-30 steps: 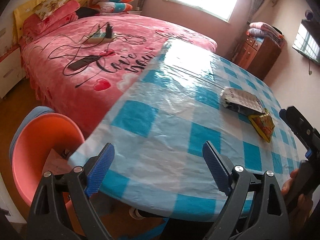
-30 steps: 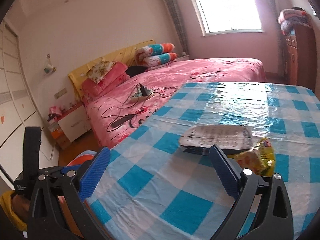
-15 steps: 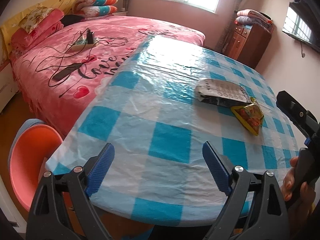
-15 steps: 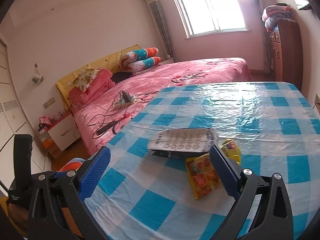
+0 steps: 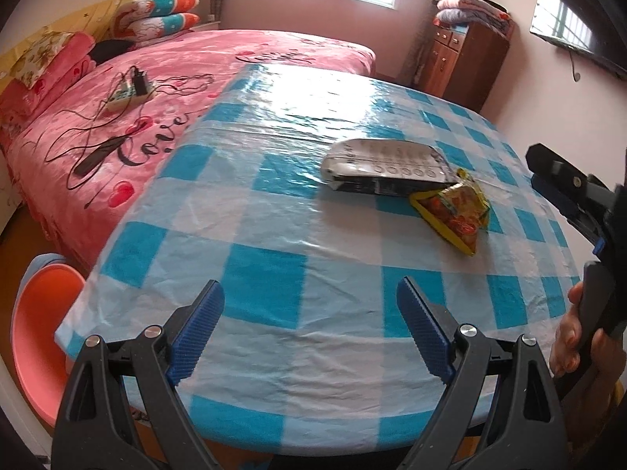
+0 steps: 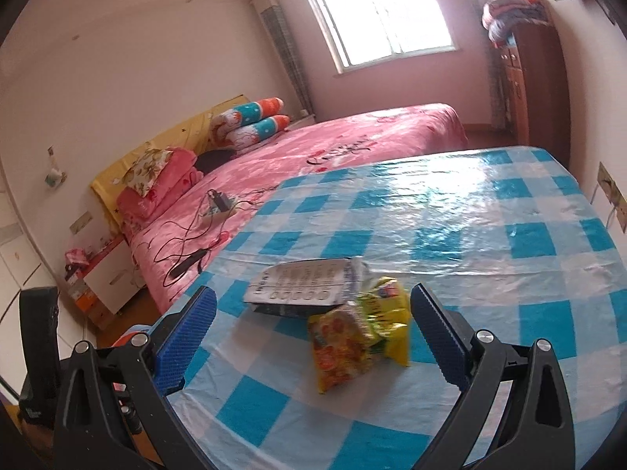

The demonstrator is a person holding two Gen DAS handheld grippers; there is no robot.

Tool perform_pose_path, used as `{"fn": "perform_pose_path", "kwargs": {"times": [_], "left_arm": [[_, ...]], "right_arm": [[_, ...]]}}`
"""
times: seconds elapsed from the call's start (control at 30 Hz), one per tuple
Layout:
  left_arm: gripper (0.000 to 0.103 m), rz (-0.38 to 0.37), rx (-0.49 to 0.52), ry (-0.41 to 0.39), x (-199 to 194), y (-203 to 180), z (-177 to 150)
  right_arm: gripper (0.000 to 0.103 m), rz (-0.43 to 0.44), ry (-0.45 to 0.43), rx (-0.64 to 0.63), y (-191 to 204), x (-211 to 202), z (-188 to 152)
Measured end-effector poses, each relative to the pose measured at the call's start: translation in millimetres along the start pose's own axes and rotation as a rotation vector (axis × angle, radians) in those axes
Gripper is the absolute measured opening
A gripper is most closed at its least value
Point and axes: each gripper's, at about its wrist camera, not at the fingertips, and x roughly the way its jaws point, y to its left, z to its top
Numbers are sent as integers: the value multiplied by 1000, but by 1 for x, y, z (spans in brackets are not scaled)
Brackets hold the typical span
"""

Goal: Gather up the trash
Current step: 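Move both tools back over the table toward the milk carton and snack bag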

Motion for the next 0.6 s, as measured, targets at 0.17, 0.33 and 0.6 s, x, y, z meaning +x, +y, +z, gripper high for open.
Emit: {"fn": "perform_pose_path", "kwargs": {"times": [0.17, 0.33, 0.6], "left_arm": [[90, -102, -22, 50, 7, -19, 6], [90, -253, -148, 104, 25, -29, 23], [90, -330, -298, 130, 67, -42, 58]], "right_arm": [[98, -34, 37, 75, -33, 0, 7], [98, -101, 61, 164, -68, 0, 12], [98, -135, 109, 220, -95, 4, 12]]}}
